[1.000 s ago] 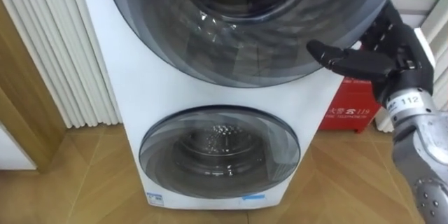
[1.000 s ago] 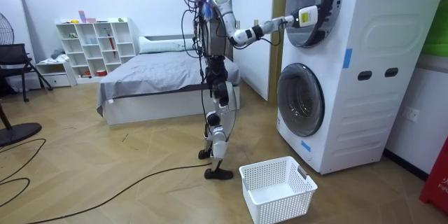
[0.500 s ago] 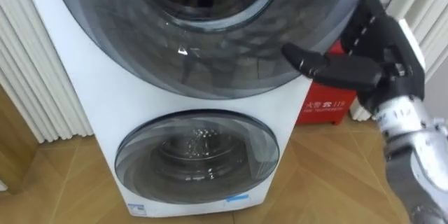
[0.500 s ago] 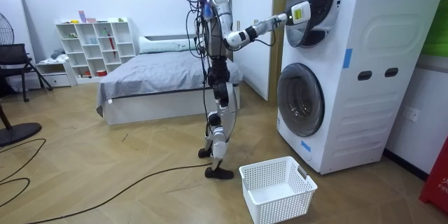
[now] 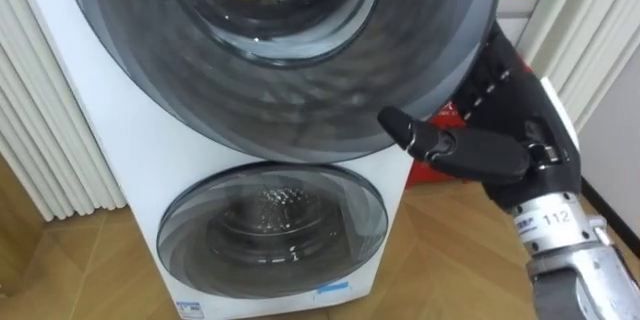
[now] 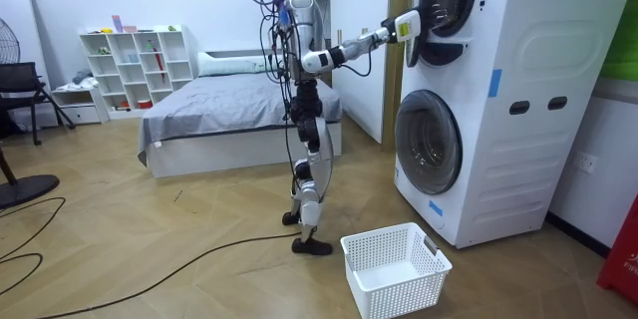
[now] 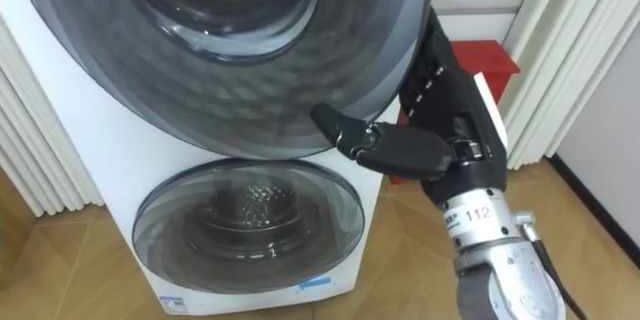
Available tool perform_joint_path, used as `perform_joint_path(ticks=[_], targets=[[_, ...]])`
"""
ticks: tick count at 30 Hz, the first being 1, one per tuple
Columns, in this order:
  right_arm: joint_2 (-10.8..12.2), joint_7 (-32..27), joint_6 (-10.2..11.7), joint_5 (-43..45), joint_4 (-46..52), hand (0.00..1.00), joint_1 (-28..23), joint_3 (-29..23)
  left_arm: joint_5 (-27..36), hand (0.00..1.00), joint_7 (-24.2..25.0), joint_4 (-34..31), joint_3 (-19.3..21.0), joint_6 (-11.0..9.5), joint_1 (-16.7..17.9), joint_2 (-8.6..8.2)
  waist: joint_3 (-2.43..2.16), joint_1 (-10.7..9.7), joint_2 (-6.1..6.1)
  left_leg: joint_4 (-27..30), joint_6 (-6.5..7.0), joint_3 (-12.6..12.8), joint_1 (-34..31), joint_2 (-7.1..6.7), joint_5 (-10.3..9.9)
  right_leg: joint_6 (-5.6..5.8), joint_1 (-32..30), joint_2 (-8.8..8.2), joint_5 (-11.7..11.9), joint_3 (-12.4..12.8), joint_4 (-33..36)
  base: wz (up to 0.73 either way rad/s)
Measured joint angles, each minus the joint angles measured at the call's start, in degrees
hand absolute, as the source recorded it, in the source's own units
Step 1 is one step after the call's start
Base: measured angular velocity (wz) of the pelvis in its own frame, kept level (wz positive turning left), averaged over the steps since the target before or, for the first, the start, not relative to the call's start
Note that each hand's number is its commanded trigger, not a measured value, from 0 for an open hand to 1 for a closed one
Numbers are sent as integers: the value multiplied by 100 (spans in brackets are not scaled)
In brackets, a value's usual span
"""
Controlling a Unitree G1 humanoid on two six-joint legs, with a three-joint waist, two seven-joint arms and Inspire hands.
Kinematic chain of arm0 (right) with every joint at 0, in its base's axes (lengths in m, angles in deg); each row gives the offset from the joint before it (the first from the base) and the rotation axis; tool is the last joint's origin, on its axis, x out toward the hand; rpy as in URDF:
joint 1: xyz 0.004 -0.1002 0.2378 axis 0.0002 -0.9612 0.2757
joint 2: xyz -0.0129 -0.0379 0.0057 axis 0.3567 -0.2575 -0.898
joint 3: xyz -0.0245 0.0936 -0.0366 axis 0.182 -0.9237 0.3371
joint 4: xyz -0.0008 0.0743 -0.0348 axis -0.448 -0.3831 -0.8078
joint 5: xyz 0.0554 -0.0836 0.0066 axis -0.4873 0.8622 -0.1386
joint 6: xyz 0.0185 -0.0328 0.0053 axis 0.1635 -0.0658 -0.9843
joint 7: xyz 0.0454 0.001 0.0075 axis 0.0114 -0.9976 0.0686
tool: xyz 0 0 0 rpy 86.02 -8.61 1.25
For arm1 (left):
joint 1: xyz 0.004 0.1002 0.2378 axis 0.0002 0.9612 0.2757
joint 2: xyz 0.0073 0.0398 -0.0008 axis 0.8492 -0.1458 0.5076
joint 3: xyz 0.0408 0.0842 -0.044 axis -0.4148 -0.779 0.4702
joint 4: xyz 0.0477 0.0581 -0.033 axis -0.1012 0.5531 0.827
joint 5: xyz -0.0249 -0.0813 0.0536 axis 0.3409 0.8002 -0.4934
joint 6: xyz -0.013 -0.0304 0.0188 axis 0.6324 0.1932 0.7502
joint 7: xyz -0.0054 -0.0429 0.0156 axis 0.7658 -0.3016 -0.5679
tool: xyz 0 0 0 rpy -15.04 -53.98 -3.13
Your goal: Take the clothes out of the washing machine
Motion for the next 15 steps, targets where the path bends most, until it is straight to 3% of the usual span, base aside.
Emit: perform_joint_path(ticks=[15], targets=[[65, 73, 30, -376, 191, 0, -45, 206, -213, 0, 220, 0, -159, -17, -207, 63, -18, 24, 10, 95, -55, -4, -247, 9, 32, -15, -239, 14, 127, 28, 17, -2]])
